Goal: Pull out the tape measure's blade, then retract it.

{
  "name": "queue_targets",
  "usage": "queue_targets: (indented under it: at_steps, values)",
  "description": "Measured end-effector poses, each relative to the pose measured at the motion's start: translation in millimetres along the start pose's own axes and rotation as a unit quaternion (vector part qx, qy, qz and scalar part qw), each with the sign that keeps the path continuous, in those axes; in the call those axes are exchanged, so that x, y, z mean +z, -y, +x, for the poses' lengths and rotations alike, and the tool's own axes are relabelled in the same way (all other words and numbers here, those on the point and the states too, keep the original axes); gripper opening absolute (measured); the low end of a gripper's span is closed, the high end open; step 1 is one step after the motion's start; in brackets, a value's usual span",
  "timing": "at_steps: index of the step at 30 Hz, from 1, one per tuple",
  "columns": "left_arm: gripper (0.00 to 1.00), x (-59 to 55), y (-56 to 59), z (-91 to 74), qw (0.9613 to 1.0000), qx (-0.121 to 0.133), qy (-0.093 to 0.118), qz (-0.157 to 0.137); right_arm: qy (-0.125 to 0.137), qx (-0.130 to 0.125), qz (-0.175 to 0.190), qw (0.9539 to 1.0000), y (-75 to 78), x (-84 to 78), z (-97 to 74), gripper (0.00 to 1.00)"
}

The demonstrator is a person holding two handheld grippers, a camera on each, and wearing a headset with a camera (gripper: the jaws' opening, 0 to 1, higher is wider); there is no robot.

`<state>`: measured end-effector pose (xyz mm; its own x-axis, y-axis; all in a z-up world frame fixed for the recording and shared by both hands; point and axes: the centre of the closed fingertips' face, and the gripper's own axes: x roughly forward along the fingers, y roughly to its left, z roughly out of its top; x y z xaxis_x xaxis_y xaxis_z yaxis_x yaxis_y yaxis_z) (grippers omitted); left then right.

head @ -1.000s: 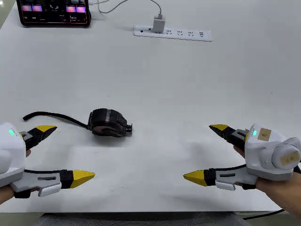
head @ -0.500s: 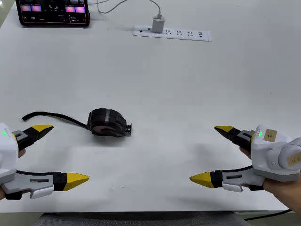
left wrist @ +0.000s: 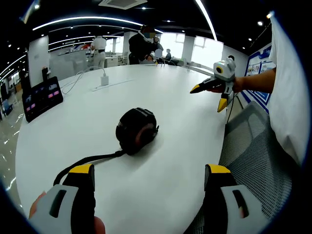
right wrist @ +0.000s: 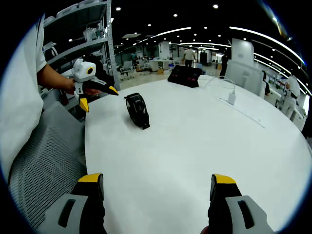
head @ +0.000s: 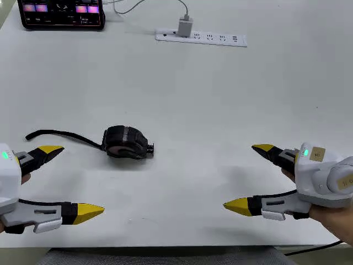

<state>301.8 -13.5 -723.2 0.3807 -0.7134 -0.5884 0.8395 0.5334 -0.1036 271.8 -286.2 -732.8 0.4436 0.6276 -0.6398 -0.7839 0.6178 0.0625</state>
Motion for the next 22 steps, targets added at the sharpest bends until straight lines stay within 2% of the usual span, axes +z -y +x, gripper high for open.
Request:
queue_targets:
  at_steps: [6, 9, 10, 13, 22]
  values:
    - [0.87, 1.7, -3.9, -1.4, 1.0000, 0.003, 0.001, 0.007, 0.001, -0.001, 0.002, 1.0000, 1.0, -0.3, -0.6, 0.89]
    - [0.85, 0.5, -6.8, -1.6, 0.9997, 0.009, -0.002, 0.021, 0.002, -0.002, 0.004, 1.0000, 1.4, -0.3, -0.8, 0.89]
    - [0.84, 1.1, -3.5, -1.1, 1.0000, 0.000, 0.000, 0.007, 0.002, -0.002, 0.004, 1.0000, 1.3, -0.3, -0.8, 0.89]
    - [0.87, 2.8, -5.7, -0.7, 0.9999, 0.006, 0.003, 0.009, 0.001, -0.002, 0.004, 1.0000, 1.5, -0.6, -1.1, 0.89]
    - [0.90, 3.6, -5.7, -0.1, 1.0000, 0.001, 0.006, 0.000, 0.003, -0.001, 0.006, 1.0000, 1.3, 0.5, -1.7, 0.89]
